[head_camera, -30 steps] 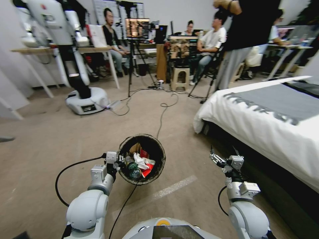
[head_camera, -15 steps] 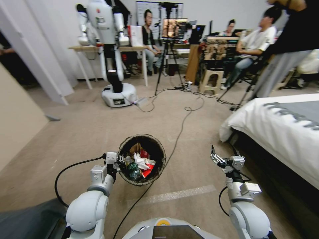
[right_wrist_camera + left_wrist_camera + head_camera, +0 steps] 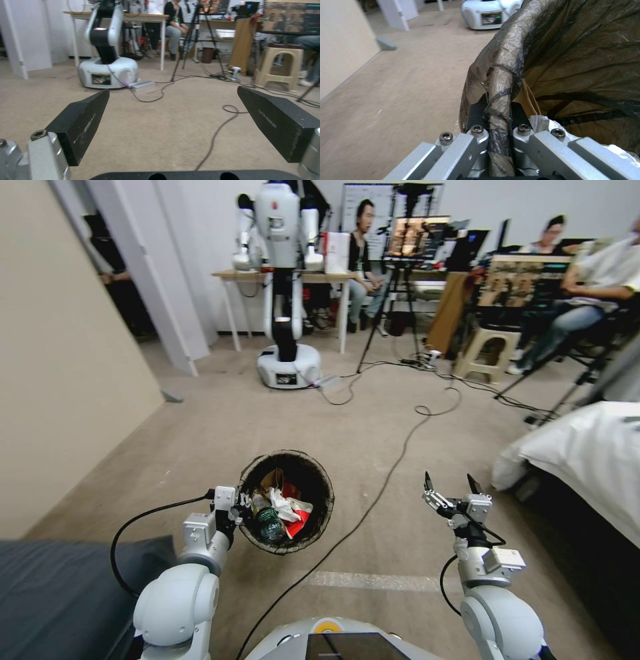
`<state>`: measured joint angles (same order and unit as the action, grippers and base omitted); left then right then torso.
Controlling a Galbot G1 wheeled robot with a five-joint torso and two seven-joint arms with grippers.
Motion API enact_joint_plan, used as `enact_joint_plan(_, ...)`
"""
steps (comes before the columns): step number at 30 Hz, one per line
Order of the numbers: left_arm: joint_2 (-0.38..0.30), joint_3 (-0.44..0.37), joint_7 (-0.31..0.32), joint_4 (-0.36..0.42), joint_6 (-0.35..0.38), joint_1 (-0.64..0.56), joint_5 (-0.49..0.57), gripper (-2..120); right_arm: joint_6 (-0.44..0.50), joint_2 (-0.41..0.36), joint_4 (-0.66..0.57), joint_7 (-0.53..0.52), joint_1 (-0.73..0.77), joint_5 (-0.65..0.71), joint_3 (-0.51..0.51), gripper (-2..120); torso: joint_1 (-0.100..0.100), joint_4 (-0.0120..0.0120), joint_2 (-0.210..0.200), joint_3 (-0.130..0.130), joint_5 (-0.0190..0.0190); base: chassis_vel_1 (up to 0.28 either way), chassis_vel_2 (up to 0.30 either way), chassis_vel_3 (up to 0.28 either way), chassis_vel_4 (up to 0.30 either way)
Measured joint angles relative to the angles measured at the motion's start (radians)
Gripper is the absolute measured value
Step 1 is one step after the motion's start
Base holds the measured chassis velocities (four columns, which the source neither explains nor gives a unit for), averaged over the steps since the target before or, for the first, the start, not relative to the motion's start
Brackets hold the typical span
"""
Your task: Pick up the trash bin, then pick up the garbage from the floor and place it into the trash bin.
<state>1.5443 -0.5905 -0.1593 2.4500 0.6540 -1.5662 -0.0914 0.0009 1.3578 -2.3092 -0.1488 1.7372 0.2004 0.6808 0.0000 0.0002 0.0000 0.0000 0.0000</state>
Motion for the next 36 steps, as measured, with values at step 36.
enact_joint_plan(36,-0.002,0.1,0.128,-0.125,0.08,-0.009,0.194,1,0.034,0.002,0.01,-0.005,0.023,0.006,0.013,100,0.0,-0.0003,0.0,0.0,-0.0001,0.008,0.008,0.007,0.008)
